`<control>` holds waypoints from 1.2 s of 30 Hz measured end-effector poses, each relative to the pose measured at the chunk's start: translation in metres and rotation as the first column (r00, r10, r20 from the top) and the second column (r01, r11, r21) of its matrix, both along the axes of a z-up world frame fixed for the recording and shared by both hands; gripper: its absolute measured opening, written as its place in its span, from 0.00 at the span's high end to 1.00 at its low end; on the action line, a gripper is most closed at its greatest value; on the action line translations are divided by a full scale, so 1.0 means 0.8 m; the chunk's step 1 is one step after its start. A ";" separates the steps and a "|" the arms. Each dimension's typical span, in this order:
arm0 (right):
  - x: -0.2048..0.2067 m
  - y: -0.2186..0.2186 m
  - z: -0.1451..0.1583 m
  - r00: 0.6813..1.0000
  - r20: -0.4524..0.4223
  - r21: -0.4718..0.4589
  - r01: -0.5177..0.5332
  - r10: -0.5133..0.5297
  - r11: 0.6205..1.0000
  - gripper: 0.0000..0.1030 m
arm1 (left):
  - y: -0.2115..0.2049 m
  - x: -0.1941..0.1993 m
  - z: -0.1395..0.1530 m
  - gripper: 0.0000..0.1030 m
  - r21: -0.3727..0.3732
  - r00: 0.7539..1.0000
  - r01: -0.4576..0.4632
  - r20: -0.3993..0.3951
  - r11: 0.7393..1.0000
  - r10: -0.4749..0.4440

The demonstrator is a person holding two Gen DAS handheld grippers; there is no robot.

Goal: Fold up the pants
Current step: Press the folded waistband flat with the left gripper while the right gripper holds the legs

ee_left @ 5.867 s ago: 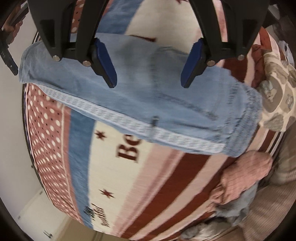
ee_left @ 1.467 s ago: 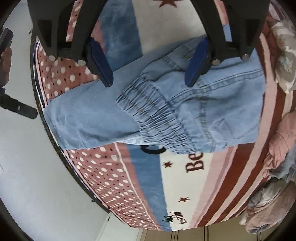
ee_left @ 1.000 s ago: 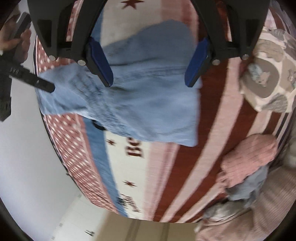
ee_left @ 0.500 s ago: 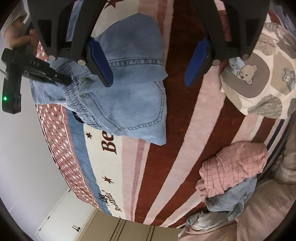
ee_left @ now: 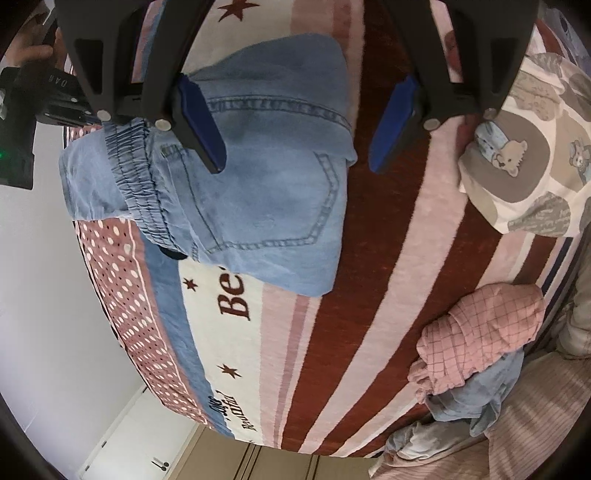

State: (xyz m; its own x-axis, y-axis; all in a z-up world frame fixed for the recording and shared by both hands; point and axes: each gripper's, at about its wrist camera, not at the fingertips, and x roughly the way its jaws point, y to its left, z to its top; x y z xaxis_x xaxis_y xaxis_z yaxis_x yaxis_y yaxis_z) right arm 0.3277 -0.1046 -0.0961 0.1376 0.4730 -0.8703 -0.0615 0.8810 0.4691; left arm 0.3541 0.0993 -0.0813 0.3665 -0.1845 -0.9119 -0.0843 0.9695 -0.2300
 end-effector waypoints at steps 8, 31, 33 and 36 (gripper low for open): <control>-0.003 -0.040 0.010 0.996 0.049 -0.061 0.080 -0.077 0.995 0.94 | -0.017 0.004 -0.003 0.26 0.000 1.000 0.012 -0.005 1.000 -0.012; -0.081 -0.259 -0.005 0.796 -0.025 -0.081 0.602 -0.605 0.794 0.39 | -0.119 0.033 0.016 0.26 0.034 0.999 0.023 0.029 0.999 -0.024; -0.096 -0.281 -0.017 0.759 -0.040 -0.064 0.647 -0.650 0.760 0.39 | -0.135 0.034 0.012 0.26 0.049 0.999 0.034 0.025 0.998 -0.035; -0.107 -0.303 -0.034 0.726 -0.063 -0.037 0.684 -0.685 0.728 0.39 | -0.155 0.037 0.005 0.26 0.076 0.999 0.048 0.015 0.996 -0.049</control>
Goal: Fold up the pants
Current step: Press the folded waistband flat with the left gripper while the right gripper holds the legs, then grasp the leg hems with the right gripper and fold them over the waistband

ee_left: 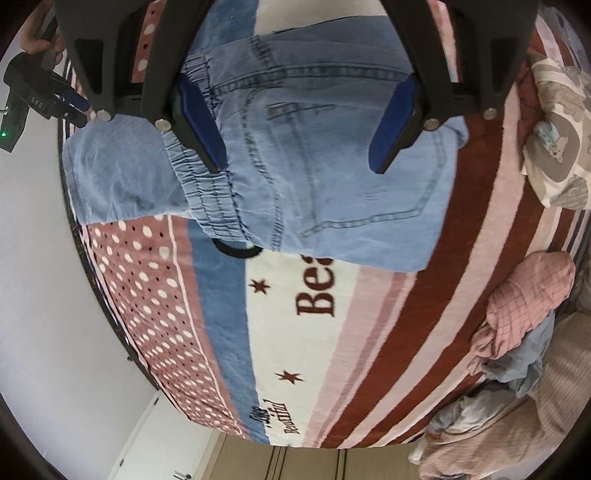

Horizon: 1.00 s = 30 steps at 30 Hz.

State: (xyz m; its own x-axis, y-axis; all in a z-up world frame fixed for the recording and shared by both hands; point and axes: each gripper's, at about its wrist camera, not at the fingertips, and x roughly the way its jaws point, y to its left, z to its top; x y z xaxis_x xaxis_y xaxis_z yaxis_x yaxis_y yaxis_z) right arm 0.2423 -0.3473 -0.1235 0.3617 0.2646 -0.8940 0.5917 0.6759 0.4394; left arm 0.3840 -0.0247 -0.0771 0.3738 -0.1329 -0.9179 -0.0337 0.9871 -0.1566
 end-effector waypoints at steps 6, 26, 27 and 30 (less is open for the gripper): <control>-0.004 -0.035 -0.028 0.995 0.074 0.082 0.066 -0.072 0.994 0.37 | -0.016 0.003 -0.010 0.26 0.021 0.998 -0.057 -0.008 0.998 0.057; 0.048 -0.021 0.038 0.965 0.263 0.015 -0.001 -0.003 1.000 0.95 | 0.019 0.001 0.019 0.26 -0.009 0.988 -0.151 0.037 0.988 0.151; 0.053 -0.015 0.048 0.960 0.278 0.011 -0.015 0.012 1.000 0.95 | 0.024 0.001 0.023 0.26 -0.013 0.987 -0.154 0.042 0.988 0.154; 0.071 0.014 0.079 0.946 0.317 -0.006 -0.070 0.068 0.998 0.96 | 0.041 0.000 0.038 0.26 -0.023 0.985 -0.161 0.060 0.987 0.162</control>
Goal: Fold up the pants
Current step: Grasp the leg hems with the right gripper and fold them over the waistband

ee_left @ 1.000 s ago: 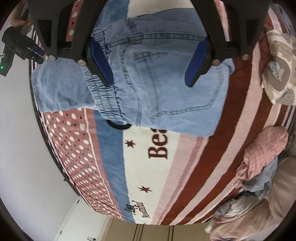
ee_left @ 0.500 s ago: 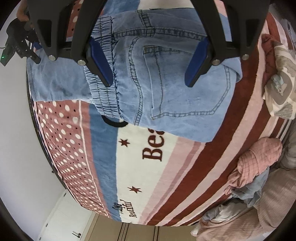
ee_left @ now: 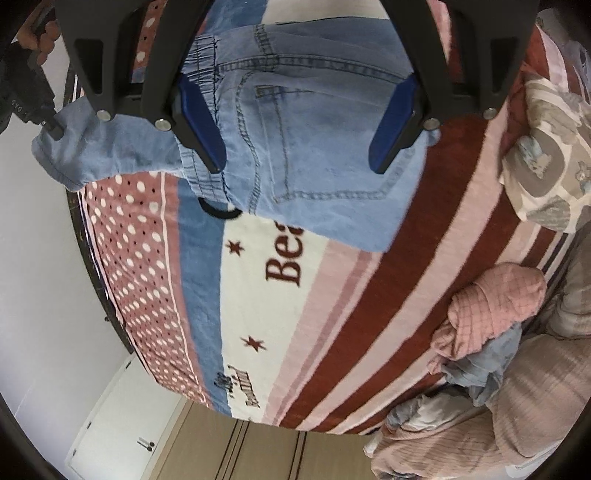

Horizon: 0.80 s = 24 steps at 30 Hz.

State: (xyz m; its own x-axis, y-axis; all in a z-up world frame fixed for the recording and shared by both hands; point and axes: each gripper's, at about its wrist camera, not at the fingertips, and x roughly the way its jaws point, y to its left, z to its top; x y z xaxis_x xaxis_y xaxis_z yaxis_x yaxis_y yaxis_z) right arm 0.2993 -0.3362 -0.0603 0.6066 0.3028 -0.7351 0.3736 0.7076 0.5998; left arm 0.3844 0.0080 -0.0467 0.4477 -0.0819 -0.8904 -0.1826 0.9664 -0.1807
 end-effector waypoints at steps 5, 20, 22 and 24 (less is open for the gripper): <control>0.029 0.061 0.043 0.991 0.060 -0.042 -0.118 0.120 0.992 0.96 | 0.033 -0.004 0.024 0.26 -0.008 1.000 0.000 0.028 1.000 0.000; 0.102 0.328 0.037 0.821 0.032 0.000 -0.570 0.570 0.821 0.96 | 0.155 -0.038 0.042 0.26 -0.019 0.999 0.011 0.033 1.000 -0.011; 0.103 0.358 0.015 0.791 -0.013 0.006 -0.612 0.612 0.791 0.96 | 0.167 -0.041 0.037 0.26 -0.023 1.000 0.016 0.019 1.000 -0.016; 0.102 0.379 -0.001 0.771 -0.043 0.001 -0.636 0.635 0.772 0.96 | 0.176 -0.045 0.031 0.26 -0.029 1.000 0.021 0.006 0.999 -0.021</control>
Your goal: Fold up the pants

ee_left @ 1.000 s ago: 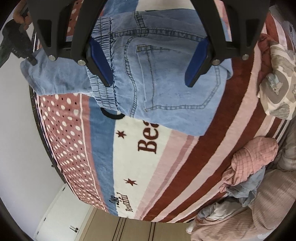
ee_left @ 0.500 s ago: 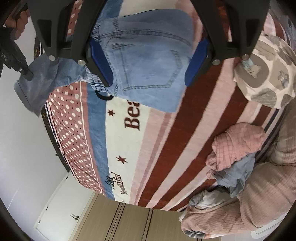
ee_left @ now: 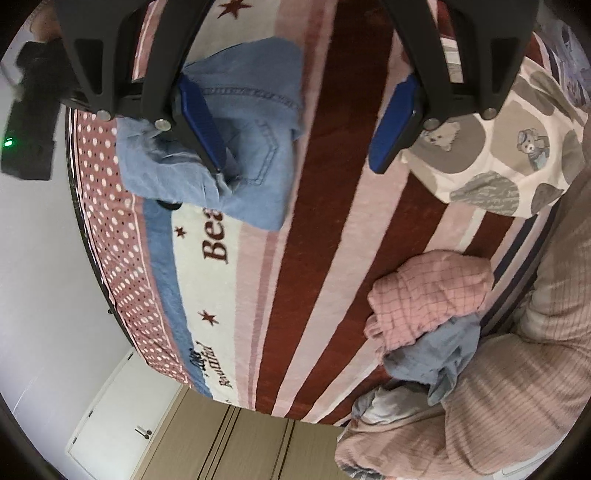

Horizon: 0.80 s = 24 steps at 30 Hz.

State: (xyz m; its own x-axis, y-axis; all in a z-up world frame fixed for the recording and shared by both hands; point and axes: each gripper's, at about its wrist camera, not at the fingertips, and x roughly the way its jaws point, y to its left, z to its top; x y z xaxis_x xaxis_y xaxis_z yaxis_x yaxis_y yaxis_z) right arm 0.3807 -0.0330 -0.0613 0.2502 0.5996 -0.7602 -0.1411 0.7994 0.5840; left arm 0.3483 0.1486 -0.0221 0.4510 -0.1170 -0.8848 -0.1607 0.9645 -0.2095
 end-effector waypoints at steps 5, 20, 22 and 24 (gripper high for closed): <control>-0.008 0.022 -0.026 0.998 -0.038 -0.054 -0.043 0.041 0.998 0.94 | 0.013 -0.007 -0.020 0.26 -0.016 0.999 0.022 -0.042 1.000 -0.022; -0.026 -0.001 0.000 0.980 -0.098 -0.036 -0.177 0.172 0.984 0.59 | -0.060 0.023 -0.054 0.26 -0.202 0.972 0.145 -0.155 0.969 -0.178; -0.029 -0.023 0.010 0.987 -0.075 -0.050 -0.148 0.144 0.988 0.55 | -0.073 0.027 -0.061 0.26 -0.205 0.967 0.143 -0.178 0.968 -0.181; -0.030 -0.049 0.014 0.993 -0.067 -0.091 -0.102 0.096 0.991 0.55 | -0.081 0.030 -0.068 0.26 -0.222 0.964 0.136 -0.193 0.965 -0.181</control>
State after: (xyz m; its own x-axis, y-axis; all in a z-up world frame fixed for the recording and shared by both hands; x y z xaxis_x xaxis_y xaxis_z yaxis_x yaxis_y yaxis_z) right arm 0.3570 -0.0726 -0.0498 0.1440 0.5437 -0.8268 -0.1879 0.8353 0.5166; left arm 0.3720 0.0837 -0.0766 0.2182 -0.3605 -0.9069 -0.0711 0.9209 -0.3832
